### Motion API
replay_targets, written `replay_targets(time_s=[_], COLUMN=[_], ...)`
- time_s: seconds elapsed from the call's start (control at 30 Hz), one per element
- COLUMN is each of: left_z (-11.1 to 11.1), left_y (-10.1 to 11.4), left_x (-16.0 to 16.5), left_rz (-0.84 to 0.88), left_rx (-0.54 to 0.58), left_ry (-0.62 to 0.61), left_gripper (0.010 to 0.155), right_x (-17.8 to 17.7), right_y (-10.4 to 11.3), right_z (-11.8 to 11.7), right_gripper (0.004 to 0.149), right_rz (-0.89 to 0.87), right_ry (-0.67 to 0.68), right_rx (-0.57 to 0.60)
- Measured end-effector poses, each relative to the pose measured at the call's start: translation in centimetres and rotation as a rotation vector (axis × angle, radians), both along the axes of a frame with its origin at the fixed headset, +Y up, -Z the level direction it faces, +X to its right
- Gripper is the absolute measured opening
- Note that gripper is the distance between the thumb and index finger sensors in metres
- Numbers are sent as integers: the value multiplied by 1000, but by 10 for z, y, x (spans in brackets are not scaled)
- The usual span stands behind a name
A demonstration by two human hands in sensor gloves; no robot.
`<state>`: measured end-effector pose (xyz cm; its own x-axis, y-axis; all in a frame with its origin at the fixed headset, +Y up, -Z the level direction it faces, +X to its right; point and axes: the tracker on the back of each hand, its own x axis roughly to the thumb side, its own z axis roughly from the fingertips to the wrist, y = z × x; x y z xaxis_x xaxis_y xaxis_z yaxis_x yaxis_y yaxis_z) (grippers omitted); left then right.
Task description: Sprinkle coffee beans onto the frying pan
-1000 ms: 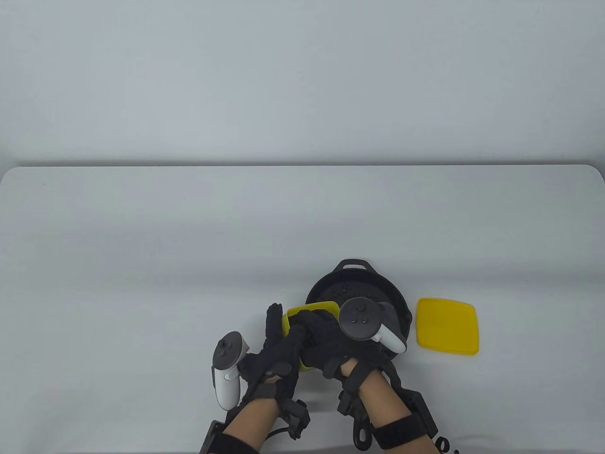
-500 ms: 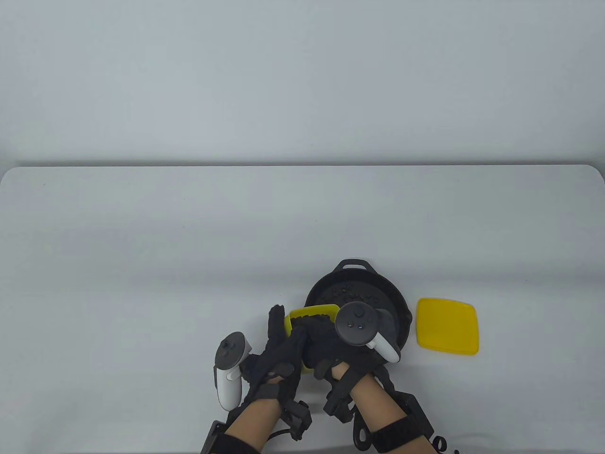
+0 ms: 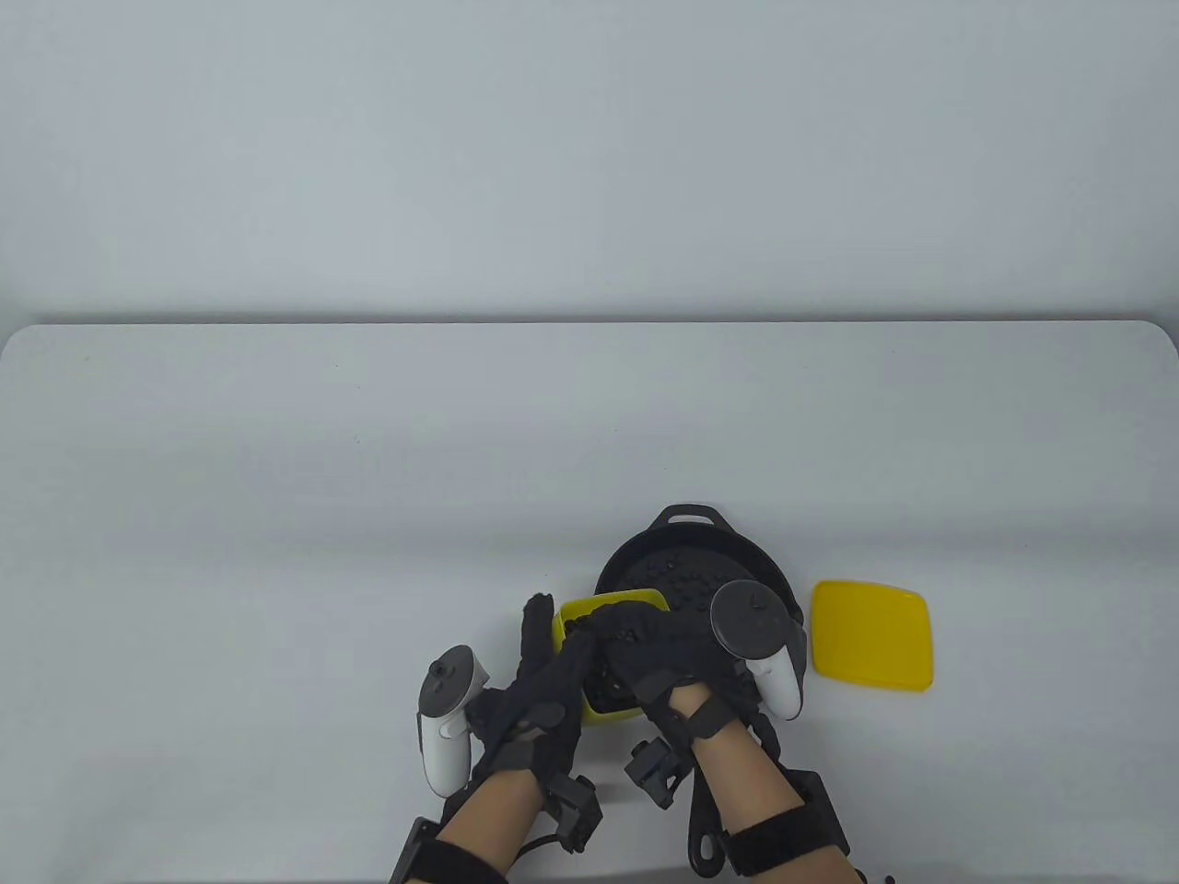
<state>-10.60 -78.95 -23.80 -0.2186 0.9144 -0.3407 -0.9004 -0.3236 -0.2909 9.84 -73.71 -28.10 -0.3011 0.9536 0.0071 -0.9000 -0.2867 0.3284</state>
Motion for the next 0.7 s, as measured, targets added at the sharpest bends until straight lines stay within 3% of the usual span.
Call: replay_targets(time_s=[0.7], left_z=[-4], left_y=[-2], left_x=[-14], left_rz=[20], left_rx=[-15], left_ry=[72], left_gripper=[79], right_x=[61], right_y=[-3], right_z=[-10], right_gripper=[38], right_rz=[-221], right_ry=[-252], right_rx=[-28])
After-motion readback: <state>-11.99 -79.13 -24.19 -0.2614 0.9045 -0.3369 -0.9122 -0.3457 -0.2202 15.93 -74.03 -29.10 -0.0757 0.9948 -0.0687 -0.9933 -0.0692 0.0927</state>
